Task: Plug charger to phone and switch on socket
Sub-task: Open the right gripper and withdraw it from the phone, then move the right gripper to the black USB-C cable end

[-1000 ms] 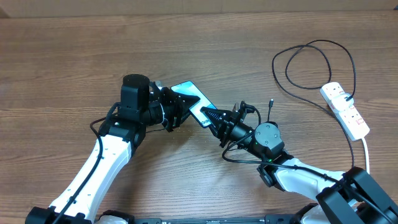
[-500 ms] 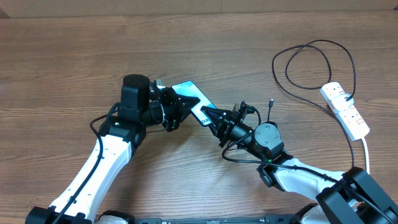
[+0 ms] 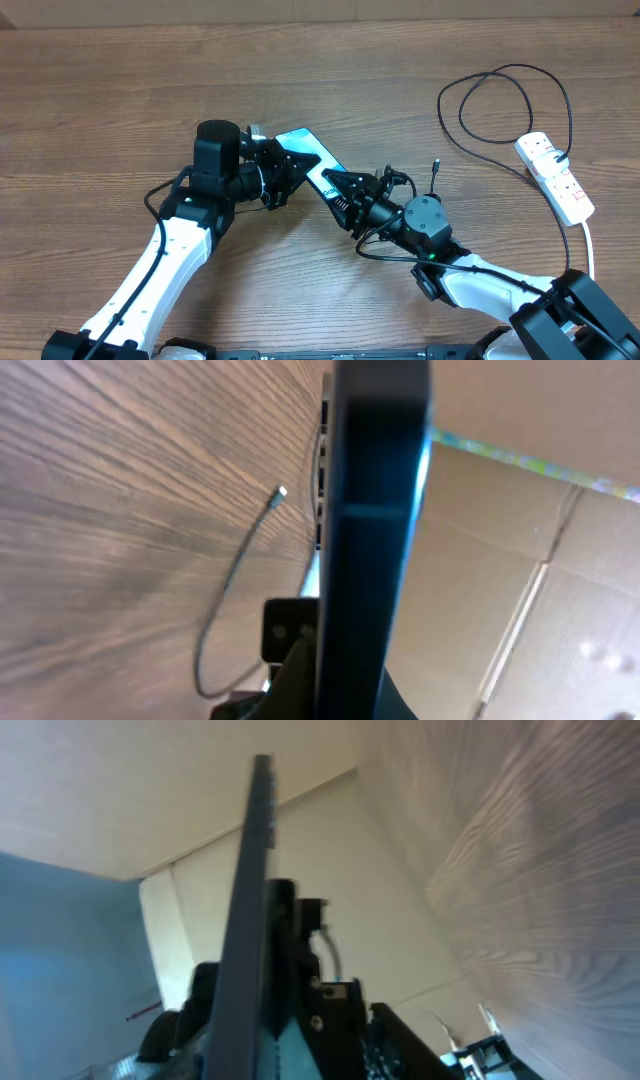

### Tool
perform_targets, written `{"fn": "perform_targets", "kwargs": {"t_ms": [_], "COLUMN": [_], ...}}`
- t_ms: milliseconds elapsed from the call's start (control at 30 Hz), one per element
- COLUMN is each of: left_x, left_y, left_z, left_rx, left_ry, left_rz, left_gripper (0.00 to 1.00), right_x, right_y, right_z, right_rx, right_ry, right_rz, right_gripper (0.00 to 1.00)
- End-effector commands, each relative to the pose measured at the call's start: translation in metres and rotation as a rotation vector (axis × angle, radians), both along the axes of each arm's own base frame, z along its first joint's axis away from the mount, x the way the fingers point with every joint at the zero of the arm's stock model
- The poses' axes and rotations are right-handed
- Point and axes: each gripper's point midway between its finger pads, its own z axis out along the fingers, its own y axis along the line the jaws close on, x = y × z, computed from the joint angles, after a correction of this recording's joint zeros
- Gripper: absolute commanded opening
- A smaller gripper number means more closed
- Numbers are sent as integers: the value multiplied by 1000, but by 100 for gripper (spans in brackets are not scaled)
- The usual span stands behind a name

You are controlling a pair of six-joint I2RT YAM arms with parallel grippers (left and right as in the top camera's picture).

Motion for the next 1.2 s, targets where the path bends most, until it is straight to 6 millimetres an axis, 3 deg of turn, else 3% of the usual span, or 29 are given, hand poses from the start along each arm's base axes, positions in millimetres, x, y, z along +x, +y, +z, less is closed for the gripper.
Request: {"fn": "perform_targets", "kwargs": {"t_ms": [0,100,167,200,300,467,633,767,900,1000,1167], "left_x": [28,31,22,15,0,-9,-18,-12,-7,-7,-7], "left_y": [33,55,75,80,76,58,45,42,41,41,41], "left_z": [9,-2,-29,-40,-48,-36,-26,-17,-12,-12,-12], "left_rx": [125,243,343,380,417,358,281,257,250,250,240], "left_ry": [-206,-276,-179,-136,-148,-264,-317,-360,-383,-383,-362], "left_rz": [37,14,37,33,-65,-210,-289,-287,-271,-271,-261], "left_gripper": [4,4,4,4,4,4,4,4,4,4,4], "right_x": [-5,6,17,23,39,53,58,65,67,66,63], "right_y": [1,-9,-20,-28,-52,-94,-140,-175,-212,-226,-229], "right_z": [-15,-25,-24,-24,-33,-56,-54,-36,-39,-47,-85], "right_rx": [-89,-267,-387,-441,-621,-820,-994,-1200,-1435,-1509,-1557], "right_ry": [-16,-178,-325,-380,-511,-522,-531,-537,-392,-314,-245], "right_rz": [15,-27,-51,-63,-76,-82,-93,-37,11,29,144], "right_gripper": [44,58,93,100,100,100,100,100,100,100,100]}}
